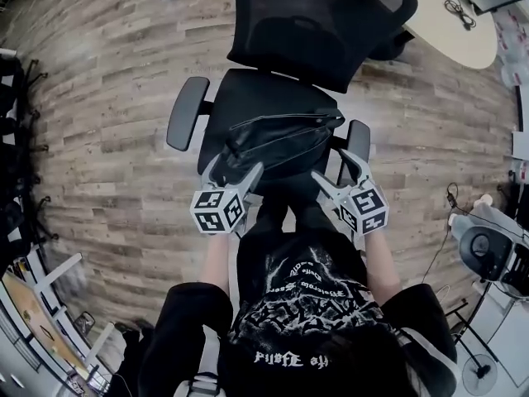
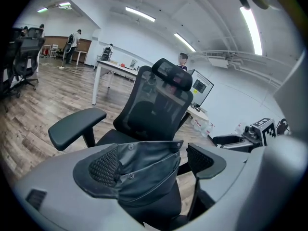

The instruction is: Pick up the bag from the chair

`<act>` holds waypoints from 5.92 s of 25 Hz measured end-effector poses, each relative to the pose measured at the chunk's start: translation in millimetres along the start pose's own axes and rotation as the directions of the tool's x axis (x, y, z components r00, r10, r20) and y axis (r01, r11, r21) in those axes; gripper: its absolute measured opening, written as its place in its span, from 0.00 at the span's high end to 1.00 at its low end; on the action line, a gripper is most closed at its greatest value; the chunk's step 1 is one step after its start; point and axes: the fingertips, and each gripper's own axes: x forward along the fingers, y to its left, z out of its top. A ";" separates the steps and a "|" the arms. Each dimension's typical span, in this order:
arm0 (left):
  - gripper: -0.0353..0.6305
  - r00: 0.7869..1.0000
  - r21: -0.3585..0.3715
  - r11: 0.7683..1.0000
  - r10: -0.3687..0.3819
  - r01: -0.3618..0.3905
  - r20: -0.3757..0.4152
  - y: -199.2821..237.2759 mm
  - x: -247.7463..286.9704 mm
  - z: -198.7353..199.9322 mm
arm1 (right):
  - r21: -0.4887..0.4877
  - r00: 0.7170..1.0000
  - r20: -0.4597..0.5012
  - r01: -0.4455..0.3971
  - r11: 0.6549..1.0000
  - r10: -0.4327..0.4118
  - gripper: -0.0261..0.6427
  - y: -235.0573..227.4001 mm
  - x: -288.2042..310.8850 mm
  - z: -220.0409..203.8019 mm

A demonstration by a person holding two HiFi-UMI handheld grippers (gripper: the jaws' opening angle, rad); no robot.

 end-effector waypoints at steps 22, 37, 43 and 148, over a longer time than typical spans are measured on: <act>0.26 0.965 -0.117 0.990 0.042 -0.075 -0.259 72.4 109.6 -43.2 | -0.137 0.960 -0.267 -0.130 0.982 0.090 0.41 -120.5 131.2 -35.4; 0.27 0.899 -0.192 0.980 -0.136 0.060 -0.416 84.3 159.1 -85.4 | -0.074 0.848 -0.447 -0.353 0.933 0.285 0.41 -122.9 185.5 -84.7; 0.27 0.905 -0.140 0.987 -0.133 0.083 -0.404 84.6 172.8 -79.6 | -0.042 0.845 -0.413 -0.390 0.920 0.339 0.51 -114.2 197.9 -84.2; 0.85 0.968 0.480 0.868 -0.001 -0.125 0.253 -137.8 -172.1 147.3 | -0.307 0.915 0.402 0.174 0.936 -0.039 0.86 57.2 -165.0 181.6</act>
